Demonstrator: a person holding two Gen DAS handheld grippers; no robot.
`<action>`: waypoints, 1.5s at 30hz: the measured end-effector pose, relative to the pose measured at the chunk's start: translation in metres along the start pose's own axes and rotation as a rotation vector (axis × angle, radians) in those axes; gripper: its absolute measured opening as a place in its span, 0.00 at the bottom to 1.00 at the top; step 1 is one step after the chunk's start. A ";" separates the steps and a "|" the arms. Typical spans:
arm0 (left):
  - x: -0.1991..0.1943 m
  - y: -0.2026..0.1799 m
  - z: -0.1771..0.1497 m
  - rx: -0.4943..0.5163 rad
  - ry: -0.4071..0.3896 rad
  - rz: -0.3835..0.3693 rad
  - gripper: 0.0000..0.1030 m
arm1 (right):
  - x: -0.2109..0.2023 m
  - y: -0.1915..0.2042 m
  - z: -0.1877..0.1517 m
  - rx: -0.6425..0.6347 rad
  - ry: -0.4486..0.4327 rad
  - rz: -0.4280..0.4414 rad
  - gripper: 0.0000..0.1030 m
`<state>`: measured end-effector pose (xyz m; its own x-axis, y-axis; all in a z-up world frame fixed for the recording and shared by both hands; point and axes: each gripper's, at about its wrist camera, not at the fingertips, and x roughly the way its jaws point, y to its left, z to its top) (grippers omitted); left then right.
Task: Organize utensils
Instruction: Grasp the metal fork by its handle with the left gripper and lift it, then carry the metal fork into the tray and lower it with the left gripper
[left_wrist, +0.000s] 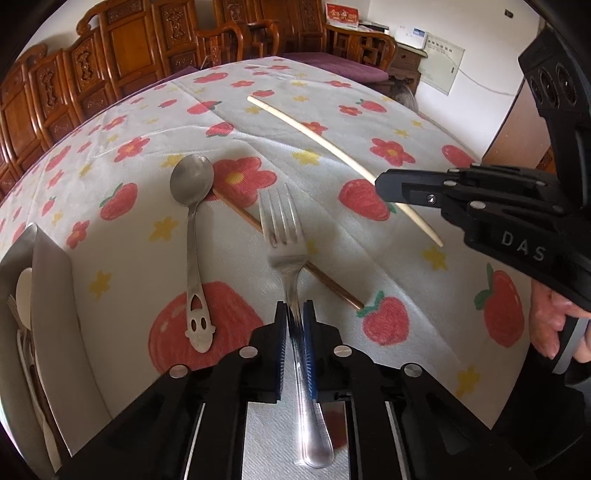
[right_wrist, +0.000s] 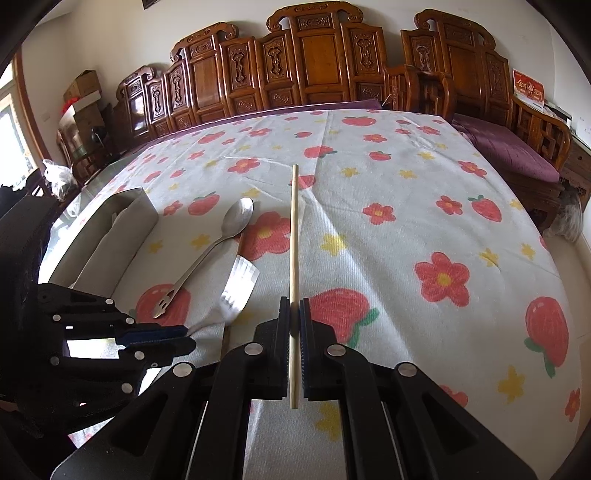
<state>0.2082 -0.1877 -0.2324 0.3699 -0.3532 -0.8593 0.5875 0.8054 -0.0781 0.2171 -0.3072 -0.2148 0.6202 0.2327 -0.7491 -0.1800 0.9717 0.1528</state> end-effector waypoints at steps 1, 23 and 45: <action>-0.001 0.000 0.000 -0.004 -0.004 -0.001 0.06 | 0.000 0.001 0.000 -0.001 -0.001 0.001 0.06; -0.082 0.052 0.002 -0.114 -0.146 0.161 0.06 | -0.008 0.051 0.006 -0.087 -0.023 0.099 0.06; -0.114 0.147 -0.024 -0.286 -0.215 0.289 0.06 | -0.019 0.094 0.005 -0.146 -0.042 0.168 0.06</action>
<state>0.2347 -0.0179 -0.1581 0.6484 -0.1613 -0.7440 0.2273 0.9737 -0.0130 0.1922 -0.2200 -0.1831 0.6030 0.3953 -0.6929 -0.3901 0.9038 0.1762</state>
